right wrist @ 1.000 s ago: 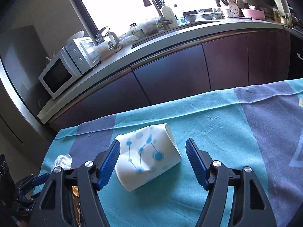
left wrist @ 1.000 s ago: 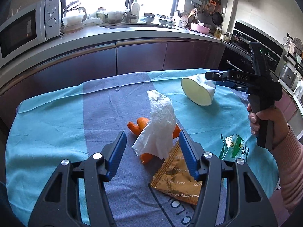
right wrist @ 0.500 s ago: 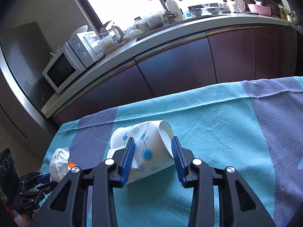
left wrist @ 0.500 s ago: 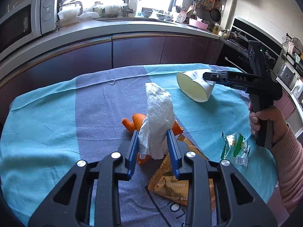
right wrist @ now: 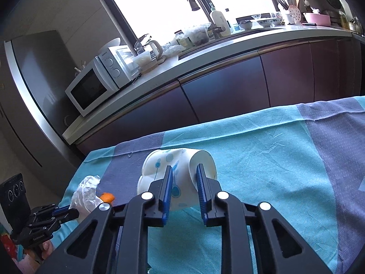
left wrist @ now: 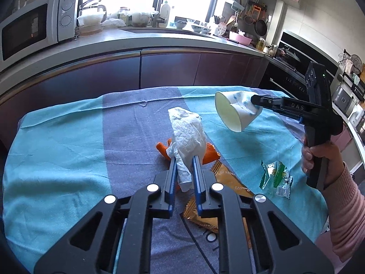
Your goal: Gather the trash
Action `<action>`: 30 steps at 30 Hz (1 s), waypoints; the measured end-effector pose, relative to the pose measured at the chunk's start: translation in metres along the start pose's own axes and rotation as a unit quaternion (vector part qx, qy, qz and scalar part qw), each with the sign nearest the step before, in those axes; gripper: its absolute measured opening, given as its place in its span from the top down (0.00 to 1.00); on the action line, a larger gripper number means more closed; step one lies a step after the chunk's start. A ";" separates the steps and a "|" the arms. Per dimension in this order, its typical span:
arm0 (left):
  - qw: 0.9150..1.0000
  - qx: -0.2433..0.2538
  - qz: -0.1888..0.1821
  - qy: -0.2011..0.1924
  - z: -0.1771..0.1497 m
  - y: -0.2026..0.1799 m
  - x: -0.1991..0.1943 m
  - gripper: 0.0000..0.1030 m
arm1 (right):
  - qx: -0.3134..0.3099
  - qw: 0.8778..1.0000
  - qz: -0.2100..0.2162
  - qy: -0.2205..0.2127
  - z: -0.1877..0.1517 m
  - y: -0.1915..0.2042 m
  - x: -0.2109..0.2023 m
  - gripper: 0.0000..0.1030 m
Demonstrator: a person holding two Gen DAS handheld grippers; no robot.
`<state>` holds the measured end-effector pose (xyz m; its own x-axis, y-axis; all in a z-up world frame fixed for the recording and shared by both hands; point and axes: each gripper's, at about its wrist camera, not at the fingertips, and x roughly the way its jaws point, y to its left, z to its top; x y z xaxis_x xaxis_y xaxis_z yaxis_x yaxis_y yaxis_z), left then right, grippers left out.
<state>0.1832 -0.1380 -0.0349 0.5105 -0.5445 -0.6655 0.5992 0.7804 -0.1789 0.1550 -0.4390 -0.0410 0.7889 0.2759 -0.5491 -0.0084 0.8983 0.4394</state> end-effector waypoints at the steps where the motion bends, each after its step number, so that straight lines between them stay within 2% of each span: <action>1: 1.000 -0.002 0.000 -0.004 0.000 0.002 -0.004 0.87 | 0.000 1.000 0.003 -0.004 0.000 0.003 -0.002 0.81; 11: 0.999 -0.022 0.012 -0.035 -0.018 0.018 -0.057 0.87 | -0.017 0.998 0.057 -0.019 -0.015 0.046 -0.027 0.81; 20: 0.999 -0.027 0.018 -0.037 -0.048 0.031 -0.095 0.90 | -0.028 0.993 0.111 -0.010 -0.040 0.091 -0.033 0.81; 21: 0.999 -0.030 0.021 -0.034 -0.052 0.033 -0.096 0.87 | -0.027 0.993 0.114 -0.008 -0.044 0.094 -0.034 0.81; 22: 0.999 -0.033 0.021 -0.030 -0.055 0.036 -0.095 0.68 | -0.026 0.993 0.115 -0.007 -0.047 0.096 -0.034 0.81; 24: 0.999 -0.034 0.017 -0.025 -0.064 0.038 -0.095 0.55 | -0.021 0.993 0.116 -0.005 -0.052 0.098 -0.033 0.81; 30: 1.000 -0.018 -0.004 0.010 -0.075 0.025 -0.069 0.52 | -0.003 0.993 0.119 0.001 -0.067 0.096 -0.036 0.81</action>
<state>0.1168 -0.0579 -0.0473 0.4936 -0.5448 -0.6779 0.5798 0.7871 -0.2105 0.0845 -0.3396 -0.0266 0.7624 0.4819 -0.4319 -0.1979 0.8090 0.5534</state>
